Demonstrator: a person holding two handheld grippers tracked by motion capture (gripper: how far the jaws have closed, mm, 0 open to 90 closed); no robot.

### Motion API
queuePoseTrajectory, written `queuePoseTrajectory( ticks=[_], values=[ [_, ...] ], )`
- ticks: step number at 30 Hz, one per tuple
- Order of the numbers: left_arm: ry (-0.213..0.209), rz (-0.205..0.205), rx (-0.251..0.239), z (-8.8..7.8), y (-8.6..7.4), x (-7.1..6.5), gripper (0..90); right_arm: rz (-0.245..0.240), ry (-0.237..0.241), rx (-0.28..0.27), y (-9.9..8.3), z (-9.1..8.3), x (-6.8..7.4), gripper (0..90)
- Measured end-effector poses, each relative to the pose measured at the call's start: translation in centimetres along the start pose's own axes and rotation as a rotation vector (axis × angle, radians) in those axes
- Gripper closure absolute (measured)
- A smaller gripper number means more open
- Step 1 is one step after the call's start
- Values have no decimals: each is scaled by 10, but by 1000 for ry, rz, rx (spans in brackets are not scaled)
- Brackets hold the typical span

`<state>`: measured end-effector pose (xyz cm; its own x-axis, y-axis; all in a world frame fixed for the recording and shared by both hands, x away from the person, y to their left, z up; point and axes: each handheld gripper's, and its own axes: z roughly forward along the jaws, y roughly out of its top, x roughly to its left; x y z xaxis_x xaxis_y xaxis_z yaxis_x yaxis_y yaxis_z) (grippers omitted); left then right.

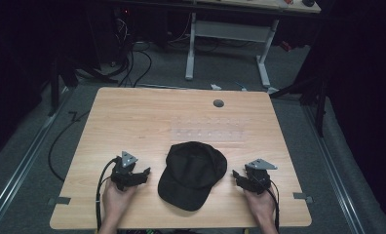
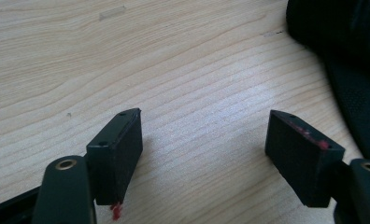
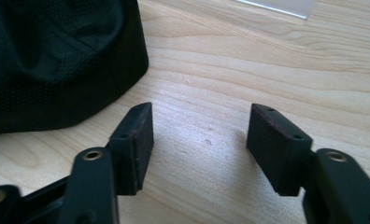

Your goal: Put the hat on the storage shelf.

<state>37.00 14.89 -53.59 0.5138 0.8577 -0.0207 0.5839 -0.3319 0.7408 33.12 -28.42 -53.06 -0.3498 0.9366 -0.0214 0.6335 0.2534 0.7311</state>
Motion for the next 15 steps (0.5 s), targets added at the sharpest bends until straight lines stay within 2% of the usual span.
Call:
queuePoseTrajectory(
  ticks=[6,10,15],
  values=[
    [1,-1,0,0,0,0,277,15,4,-1,0,-1,-2,484],
    [1,0,0,0,0,0,278,38,28,-36,2,-8,-5,485],
    [1,-1,0,0,0,0,277,61,69,-54,6,-16,-5,494]
  ],
)
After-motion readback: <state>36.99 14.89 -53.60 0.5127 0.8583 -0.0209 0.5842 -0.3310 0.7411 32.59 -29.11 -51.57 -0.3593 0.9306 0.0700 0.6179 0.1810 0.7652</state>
